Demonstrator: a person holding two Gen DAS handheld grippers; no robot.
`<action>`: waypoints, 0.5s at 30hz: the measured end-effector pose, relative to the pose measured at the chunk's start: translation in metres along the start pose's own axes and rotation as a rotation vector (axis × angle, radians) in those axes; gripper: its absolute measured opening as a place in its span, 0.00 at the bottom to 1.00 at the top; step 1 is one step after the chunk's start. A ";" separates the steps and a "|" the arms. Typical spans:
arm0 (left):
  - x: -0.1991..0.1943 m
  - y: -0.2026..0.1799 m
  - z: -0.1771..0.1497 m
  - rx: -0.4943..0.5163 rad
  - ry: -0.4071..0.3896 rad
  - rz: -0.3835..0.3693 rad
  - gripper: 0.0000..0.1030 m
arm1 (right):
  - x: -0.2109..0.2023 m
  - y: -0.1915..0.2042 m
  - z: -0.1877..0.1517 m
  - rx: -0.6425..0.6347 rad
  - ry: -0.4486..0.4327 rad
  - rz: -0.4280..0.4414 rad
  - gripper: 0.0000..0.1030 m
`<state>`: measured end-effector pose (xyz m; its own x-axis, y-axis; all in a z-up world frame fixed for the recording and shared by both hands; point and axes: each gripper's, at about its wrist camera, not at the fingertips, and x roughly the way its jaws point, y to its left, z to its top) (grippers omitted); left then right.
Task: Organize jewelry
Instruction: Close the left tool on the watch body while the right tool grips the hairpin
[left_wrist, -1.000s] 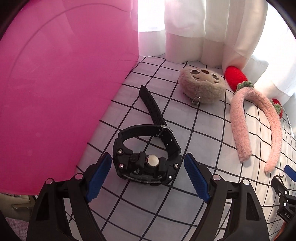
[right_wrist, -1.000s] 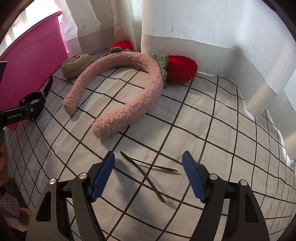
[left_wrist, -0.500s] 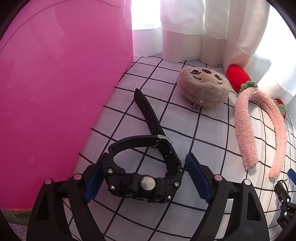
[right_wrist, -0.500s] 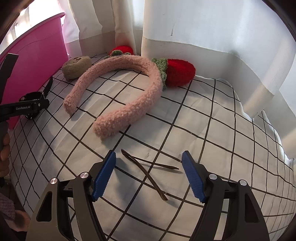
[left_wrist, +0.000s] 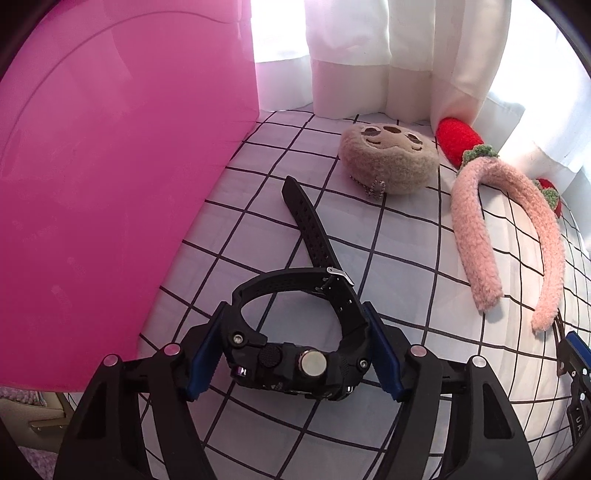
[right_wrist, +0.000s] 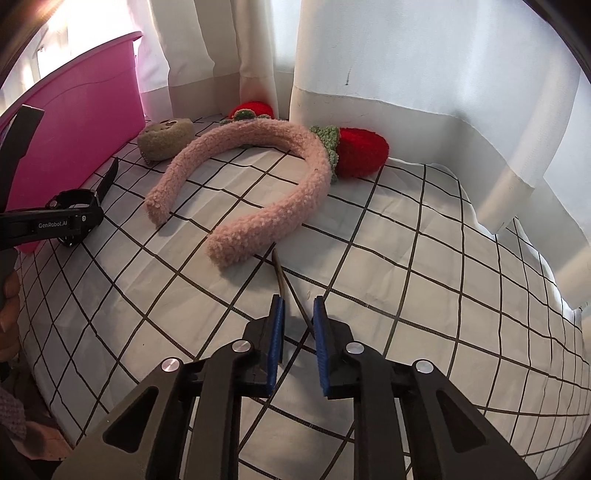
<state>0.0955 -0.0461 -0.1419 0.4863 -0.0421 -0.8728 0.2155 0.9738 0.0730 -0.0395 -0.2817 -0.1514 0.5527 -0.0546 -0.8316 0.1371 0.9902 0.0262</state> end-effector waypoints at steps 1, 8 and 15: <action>-0.002 -0.001 -0.001 0.000 0.002 0.000 0.66 | -0.001 0.000 -0.001 0.004 -0.001 0.000 0.13; -0.015 -0.006 -0.002 0.007 -0.018 -0.018 0.66 | -0.009 -0.003 -0.004 0.024 -0.022 0.011 0.01; -0.026 -0.004 -0.003 0.000 -0.036 -0.024 0.66 | -0.016 -0.003 -0.005 0.036 -0.036 0.009 0.01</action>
<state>0.0790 -0.0486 -0.1207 0.5110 -0.0739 -0.8564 0.2279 0.9723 0.0520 -0.0523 -0.2834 -0.1410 0.5830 -0.0508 -0.8109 0.1609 0.9855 0.0539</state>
